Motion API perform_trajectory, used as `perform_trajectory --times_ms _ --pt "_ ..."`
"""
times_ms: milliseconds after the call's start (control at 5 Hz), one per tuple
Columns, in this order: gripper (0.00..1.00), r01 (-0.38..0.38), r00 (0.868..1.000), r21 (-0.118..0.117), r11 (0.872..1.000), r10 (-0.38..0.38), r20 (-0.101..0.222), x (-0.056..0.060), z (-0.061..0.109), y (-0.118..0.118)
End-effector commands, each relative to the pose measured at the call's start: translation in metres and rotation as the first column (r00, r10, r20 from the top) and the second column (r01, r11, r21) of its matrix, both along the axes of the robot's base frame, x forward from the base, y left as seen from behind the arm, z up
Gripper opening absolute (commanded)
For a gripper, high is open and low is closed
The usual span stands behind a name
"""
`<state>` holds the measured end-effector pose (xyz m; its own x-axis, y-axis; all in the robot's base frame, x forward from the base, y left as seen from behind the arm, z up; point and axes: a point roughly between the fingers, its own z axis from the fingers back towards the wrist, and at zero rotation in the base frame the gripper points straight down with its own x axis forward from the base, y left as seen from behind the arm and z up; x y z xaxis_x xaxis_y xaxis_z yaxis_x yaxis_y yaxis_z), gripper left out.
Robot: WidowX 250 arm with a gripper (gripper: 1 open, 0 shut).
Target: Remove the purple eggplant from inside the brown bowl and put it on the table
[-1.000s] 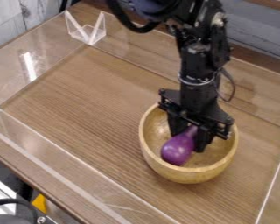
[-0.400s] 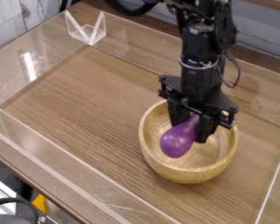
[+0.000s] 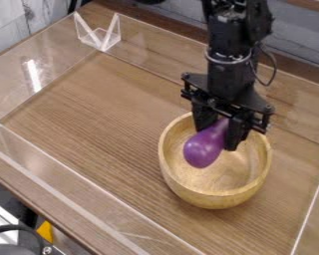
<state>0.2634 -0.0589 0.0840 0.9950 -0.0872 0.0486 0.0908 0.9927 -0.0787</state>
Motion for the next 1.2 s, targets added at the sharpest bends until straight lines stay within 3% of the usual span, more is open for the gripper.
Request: perform_trajectory --times_ms 0,200,600,800,1000 --pt "0.0 -0.041 0.996 -0.007 0.999 0.041 0.076 0.013 0.022 0.003" --pt "0.0 -0.051 0.995 -0.002 0.999 0.051 0.087 0.013 0.034 0.009" --pt "0.0 -0.105 0.991 0.043 0.993 0.101 0.09 0.007 0.051 0.056" --pt "0.0 -0.156 0.985 0.065 0.986 0.15 0.09 0.003 0.049 0.081" --pt "0.0 -0.201 0.977 0.085 0.976 0.194 0.087 -0.001 0.043 0.088"
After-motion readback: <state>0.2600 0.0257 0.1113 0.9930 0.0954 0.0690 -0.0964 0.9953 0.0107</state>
